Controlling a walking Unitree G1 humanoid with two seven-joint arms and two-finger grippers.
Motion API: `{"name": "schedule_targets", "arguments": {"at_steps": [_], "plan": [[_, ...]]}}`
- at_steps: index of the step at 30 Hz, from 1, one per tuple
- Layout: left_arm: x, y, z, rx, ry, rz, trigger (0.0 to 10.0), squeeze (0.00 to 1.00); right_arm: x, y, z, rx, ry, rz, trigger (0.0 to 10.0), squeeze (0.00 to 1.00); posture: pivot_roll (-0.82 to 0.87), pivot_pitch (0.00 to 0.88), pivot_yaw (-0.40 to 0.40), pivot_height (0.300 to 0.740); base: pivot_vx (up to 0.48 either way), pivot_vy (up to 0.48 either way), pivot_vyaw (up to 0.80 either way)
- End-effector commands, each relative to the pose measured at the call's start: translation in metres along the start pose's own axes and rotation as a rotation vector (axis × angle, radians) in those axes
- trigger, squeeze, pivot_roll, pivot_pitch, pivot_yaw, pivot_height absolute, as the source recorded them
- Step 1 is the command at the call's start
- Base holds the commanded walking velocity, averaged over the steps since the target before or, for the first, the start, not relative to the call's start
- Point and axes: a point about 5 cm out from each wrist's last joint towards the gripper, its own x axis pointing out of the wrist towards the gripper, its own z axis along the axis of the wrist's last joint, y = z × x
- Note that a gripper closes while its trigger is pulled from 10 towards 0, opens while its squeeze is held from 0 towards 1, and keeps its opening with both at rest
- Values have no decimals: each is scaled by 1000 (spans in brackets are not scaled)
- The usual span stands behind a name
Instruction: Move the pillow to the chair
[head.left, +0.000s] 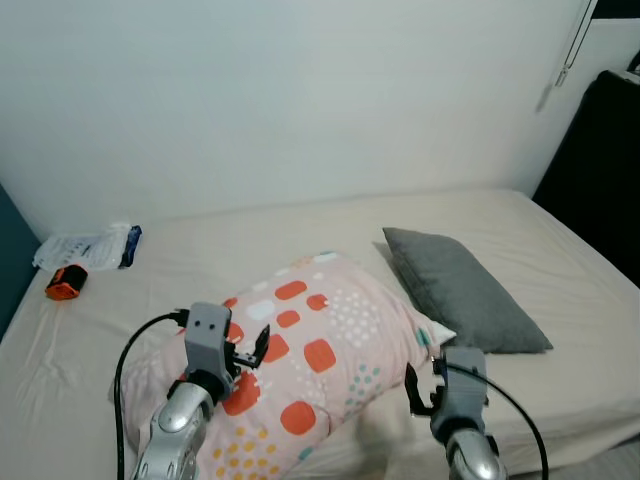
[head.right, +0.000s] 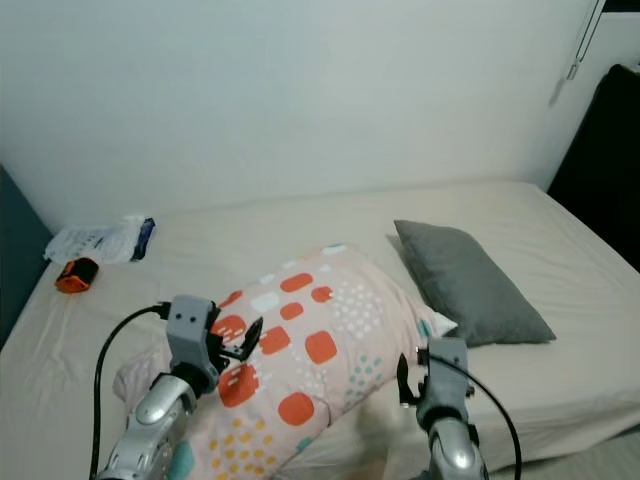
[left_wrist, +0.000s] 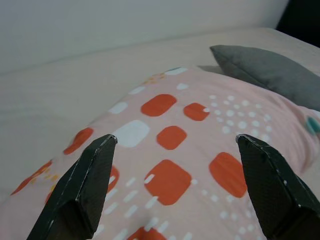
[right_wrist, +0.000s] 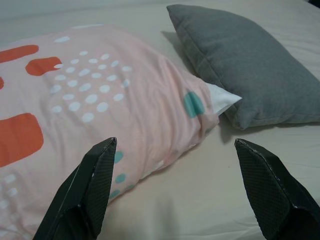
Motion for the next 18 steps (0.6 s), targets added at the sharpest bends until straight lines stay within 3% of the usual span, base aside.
{"name": "schedule_targets", "arguments": {"at_steps": [1,5,9,18], "plan": [[0,-3,-5,14,33,6,10000,0,3,-1,5,-1,-25,-6,10000,0,7,0,-13,740,0,0,0],[2,-6,-7,36,56,5,10000,0,7,-1,8,-14,-16,-2,10000,0,7,0,-33,740,0,0,0],[-1,-10,-8,10,45,46,10000,0,7,-1,13,-58,-14,56,10000,0,13,0,-105,740,0,0,0],[-10,-17,-10,-1,34,85,10000,0,11,-6,11,-89,28,79,10000,0,37,0,-137,740,0,0,0]]}}
